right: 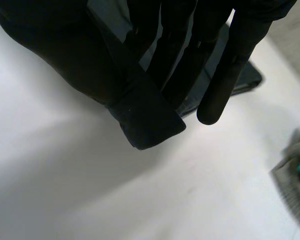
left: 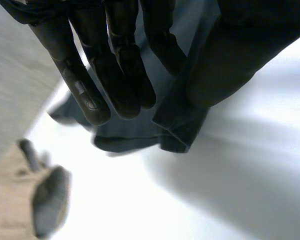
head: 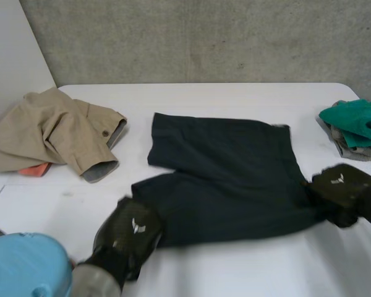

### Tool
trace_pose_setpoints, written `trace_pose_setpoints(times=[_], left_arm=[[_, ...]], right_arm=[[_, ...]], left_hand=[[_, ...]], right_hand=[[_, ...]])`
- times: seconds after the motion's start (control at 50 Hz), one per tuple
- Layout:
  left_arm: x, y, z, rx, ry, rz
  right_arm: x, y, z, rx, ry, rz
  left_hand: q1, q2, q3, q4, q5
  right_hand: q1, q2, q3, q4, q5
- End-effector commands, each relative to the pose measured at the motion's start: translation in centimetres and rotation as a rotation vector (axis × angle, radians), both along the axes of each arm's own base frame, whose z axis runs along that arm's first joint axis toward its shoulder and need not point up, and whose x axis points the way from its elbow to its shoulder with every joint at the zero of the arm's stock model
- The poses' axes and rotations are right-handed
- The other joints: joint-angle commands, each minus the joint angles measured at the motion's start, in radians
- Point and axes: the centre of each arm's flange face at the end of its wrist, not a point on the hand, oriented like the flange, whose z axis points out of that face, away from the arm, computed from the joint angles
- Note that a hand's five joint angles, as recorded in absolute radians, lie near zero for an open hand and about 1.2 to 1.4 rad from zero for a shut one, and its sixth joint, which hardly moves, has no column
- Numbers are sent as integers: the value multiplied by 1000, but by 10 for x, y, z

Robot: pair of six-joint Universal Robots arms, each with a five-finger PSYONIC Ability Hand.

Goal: Fold the laundry.

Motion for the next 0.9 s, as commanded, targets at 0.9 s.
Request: trace_pose_setpoints(times=[0.9], left_arm=[[-161, -248, -22, -694, 303, 45]], right_arm=[[84, -186, -28, -687, -171, -166]], left_hand=[[-980, -1020, -1014, -1022, -978]], right_hand=[[-917, -987, -1012, -1025, -996]])
